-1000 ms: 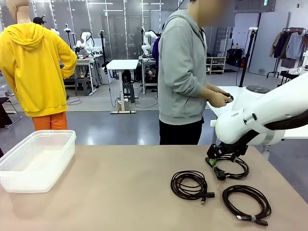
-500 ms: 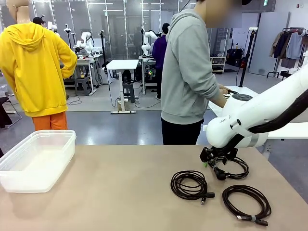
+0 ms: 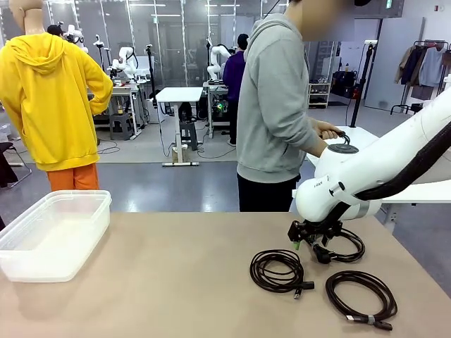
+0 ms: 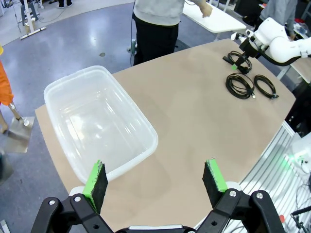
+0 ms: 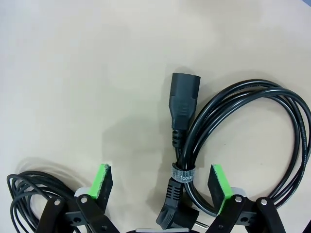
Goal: Organize and store the cables.
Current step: Place the Power Cable into the Organizing box.
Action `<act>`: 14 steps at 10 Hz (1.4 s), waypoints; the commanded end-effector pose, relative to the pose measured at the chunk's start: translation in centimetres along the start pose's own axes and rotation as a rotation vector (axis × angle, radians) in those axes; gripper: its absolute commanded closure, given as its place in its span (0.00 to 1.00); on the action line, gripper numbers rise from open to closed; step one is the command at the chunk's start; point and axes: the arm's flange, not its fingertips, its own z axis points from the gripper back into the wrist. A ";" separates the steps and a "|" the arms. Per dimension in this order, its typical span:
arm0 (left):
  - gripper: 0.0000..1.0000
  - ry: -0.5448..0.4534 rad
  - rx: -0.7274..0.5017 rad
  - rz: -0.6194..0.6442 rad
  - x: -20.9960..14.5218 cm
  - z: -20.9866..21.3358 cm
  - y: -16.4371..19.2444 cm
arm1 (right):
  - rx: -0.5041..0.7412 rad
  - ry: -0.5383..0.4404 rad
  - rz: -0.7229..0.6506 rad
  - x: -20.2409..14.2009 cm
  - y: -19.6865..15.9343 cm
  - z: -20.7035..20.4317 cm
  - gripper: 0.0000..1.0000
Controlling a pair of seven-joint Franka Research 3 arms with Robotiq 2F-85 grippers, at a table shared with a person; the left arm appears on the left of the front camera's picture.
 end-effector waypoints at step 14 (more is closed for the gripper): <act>0.00 -0.005 -0.011 -0.016 0.0 0.1 -0.1 | -0.089 0.019 -0.086 1.4 0.2 1.7 1.00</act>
